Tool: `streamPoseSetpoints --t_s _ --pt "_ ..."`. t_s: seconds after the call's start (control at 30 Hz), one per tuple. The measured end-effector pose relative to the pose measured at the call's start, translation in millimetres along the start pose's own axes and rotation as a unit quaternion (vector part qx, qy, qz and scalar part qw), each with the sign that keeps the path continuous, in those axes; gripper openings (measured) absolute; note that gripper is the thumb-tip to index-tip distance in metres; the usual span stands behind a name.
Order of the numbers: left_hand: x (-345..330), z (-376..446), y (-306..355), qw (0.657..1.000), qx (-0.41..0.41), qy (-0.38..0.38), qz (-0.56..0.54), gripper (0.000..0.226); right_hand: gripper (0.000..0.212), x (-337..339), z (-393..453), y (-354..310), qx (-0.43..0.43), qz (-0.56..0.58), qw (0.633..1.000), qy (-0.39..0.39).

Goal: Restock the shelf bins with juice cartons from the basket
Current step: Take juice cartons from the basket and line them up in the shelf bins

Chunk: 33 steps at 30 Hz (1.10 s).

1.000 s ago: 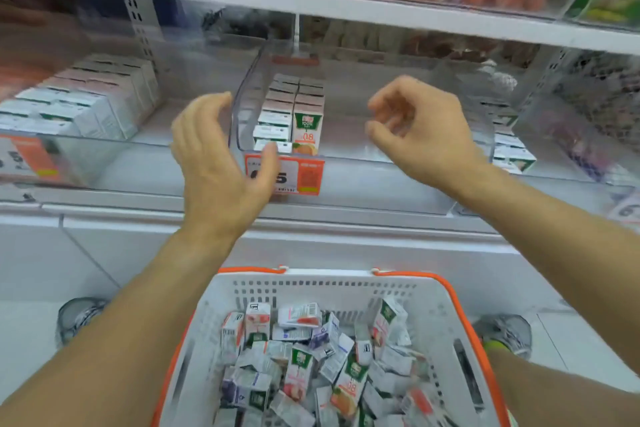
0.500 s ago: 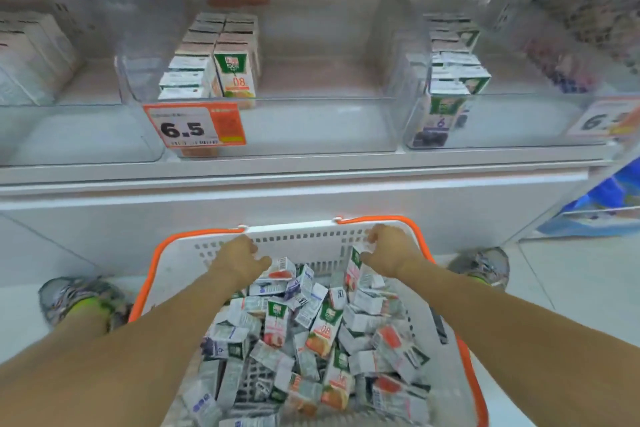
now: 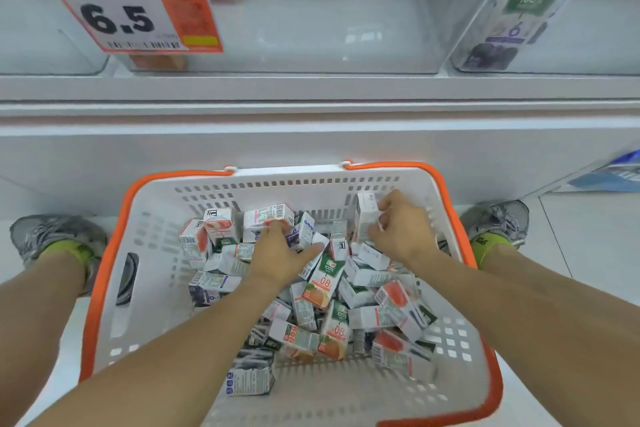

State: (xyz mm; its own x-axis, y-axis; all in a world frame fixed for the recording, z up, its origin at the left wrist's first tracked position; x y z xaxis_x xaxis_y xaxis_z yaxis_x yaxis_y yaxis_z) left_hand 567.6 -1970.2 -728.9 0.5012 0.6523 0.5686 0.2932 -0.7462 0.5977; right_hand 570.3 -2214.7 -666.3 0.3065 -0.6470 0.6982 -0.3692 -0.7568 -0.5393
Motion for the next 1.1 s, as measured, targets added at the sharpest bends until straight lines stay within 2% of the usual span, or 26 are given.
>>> streamPoseSetpoints --t_s 0.07,0.1,0.2,0.27,0.3,0.4,0.47,0.57,0.63,0.7,0.77,0.8,0.87,0.93,1.0,1.1 --pt "1.6 3.4 2.7 0.999 0.02 0.047 -0.01 0.064 0.066 -9.7 1.2 -0.2 -0.028 0.025 0.999 -0.033" --pt "2.7 3.6 6.1 0.998 0.027 0.06 -0.017 0.059 0.07 -13.2 2.4 0.2 -0.043 0.055 0.997 -0.036" --pt "2.3 3.8 -1.3 0.993 0.076 0.046 -0.079 0.055 0.057 -16.2 9.5 -0.8 -0.066 0.08 0.994 -0.019" --pt "3.0 -2.3 -11.9 0.978 0.136 -0.005 -0.159 0.048 0.053 -11.9 10.3 -4.0 -0.075 0.067 0.995 -0.006" --pt "1.0 -8.5 -14.3 0.959 0.164 -0.051 -0.227 0.04 0.053 -10.5 8.4 -5.8 -0.079 0.059 0.995 -0.011" --pt "-7.7 -48.5 7.2 0.854 0.209 -0.238 -0.413 0.034 0.052 -1.7 -4.8 -22.0 -0.063 0.047 0.996 -0.046" --pt "6.7 -71.8 32.8 0.827 0.168 -0.288 -0.453 0.032 0.049 10.3 -16.9 -38.0 -0.042 0.082 0.993 -0.073" --pt "41.9 -100.0 79.4 0.819 0.064 -0.306 -0.481 0.03 0.045 34.6 -42.8 -69.3 -0.018 0.203 0.969 -0.14" --pt "69.8 -121.9 111.4 0.826 0.001 -0.307 -0.473 0.034 0.038 58.0 -66.4 -98.7 0.018 0.265 0.946 -0.184" --pt "102.8 -144.4 137.6 0.843 -0.054 -0.294 -0.447 0.029 0.026 86.8 -95.5 -132.6 0.066 0.283 0.931 -0.221" --pt "138.7 -163.8 156.1 0.865 -0.099 -0.253 -0.421 0.025 0.027 114.5 -122.9 -161.3 0.111 0.306 0.914 -0.243" --pt "155.8 -170.4 161.1 0.874 -0.117 -0.225 -0.415 0.035 0.029 126.1 -133.3 -173.0 0.133 0.319 0.905 -0.25" --pt "182.5 -179.8 163.4 0.878 -0.148 -0.173 -0.421 0.066 0.03 142.5 -149.5 -192.2 0.176 0.36 0.88 -0.253" --pt "195.5 -186.0 162.3 0.859 -0.182 -0.148 -0.455 0.082 0.032 149.7 -158.3 -203.6 0.209 0.427 0.846 -0.24" --pt "197.6 -191.9 159.1 0.845 -0.188 -0.136 -0.482 0.08 0.037 147.6 -161.8 -213.3 0.224 0.488 0.816 -0.213" --pt "197.6 -191.3 155.9 0.853 -0.175 -0.124 -0.475 0.064 0.041 138.4 -156.6 -232.8 0.238 0.51 0.814 -0.142"
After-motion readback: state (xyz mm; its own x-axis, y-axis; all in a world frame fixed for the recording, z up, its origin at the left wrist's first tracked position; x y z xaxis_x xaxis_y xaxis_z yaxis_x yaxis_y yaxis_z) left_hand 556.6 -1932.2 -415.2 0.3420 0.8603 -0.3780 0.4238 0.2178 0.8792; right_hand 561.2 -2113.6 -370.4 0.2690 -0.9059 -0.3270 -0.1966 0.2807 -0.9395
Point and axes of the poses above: each hand's wrist, its own z-axis towards the middle knuckle, its own x-axis out of the back of the hand, y = z × x, the point moved 10 cm from there along z, towards the middle knuckle, and after that the axes turned 10 degrees about -y, right-handed, at the moved point
